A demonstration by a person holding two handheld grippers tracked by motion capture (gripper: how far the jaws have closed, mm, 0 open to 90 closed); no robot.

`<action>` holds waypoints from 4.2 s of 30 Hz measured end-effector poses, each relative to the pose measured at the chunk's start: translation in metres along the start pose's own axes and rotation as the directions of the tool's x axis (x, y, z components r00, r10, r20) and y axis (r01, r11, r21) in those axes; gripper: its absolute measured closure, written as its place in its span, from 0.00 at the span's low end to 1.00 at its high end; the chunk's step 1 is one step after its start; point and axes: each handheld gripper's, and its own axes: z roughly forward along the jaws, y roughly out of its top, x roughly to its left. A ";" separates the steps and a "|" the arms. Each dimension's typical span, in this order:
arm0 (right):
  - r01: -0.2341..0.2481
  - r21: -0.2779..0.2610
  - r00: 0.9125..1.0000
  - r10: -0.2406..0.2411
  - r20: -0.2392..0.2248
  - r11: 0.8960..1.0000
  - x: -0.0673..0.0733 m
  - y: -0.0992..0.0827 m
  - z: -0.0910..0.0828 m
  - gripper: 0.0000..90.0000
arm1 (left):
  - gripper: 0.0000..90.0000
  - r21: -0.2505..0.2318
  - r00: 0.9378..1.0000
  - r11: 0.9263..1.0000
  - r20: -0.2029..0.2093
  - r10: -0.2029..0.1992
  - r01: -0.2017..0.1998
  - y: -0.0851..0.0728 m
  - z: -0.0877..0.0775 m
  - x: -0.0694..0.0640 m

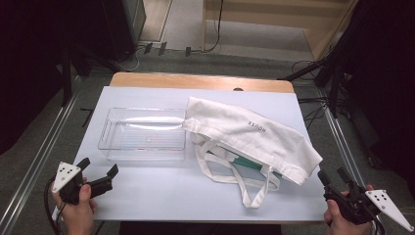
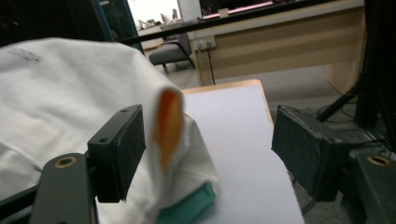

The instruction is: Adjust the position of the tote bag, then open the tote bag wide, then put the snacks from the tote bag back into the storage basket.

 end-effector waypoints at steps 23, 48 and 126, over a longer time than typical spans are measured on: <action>0.080 0.134 0.996 -0.085 0.032 0.988 0.030 -0.005 0.020 0.97 | 0.00 0.016 0.973 0.994 0.205 0.107 -0.112 0.053 0.048 -0.098; -0.008 0.189 1.000 0.004 0.022 0.982 0.022 -0.013 0.034 0.62 | 0.36 0.080 0.892 0.991 0.447 0.065 -0.112 0.086 0.122 -0.175; 0.128 0.210 0.970 -0.079 -0.229 0.969 0.107 -0.039 0.039 0.68 | 0.92 0.093 0.901 0.992 0.432 0.035 -0.083 0.077 0.115 -0.171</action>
